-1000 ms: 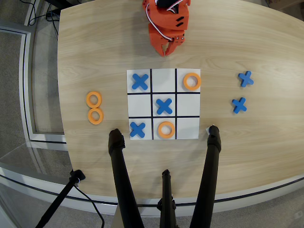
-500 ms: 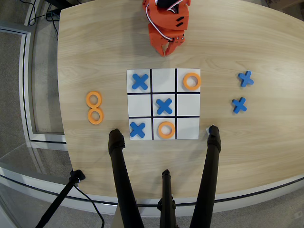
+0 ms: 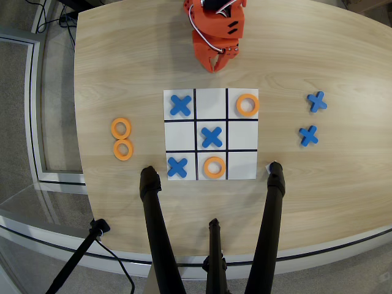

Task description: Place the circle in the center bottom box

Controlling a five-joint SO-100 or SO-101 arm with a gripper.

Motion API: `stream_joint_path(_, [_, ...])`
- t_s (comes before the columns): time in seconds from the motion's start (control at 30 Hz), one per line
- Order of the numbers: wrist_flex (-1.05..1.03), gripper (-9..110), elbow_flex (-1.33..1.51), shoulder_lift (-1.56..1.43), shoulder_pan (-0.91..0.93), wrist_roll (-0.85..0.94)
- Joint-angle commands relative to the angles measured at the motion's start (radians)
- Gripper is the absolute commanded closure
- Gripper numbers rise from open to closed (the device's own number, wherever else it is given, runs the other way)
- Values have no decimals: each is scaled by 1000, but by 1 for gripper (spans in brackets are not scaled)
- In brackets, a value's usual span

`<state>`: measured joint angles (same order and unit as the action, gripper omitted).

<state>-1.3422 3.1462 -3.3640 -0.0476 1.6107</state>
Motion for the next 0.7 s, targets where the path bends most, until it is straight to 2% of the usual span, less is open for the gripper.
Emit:
stream_joint_path(0.0, [-5, 101, 57, 6, 11, -5])
stream_joint_path(0.07, [32, 101, 52, 15, 5, 2])
stream_joint_path(0.2, [54, 97, -149, 252, 60, 28])
stream_joint_path(0.47, [-2, 95, -735, 664, 175, 2])
stream_joint_path(0.67, [-132, 95, -1230, 985, 242, -35])
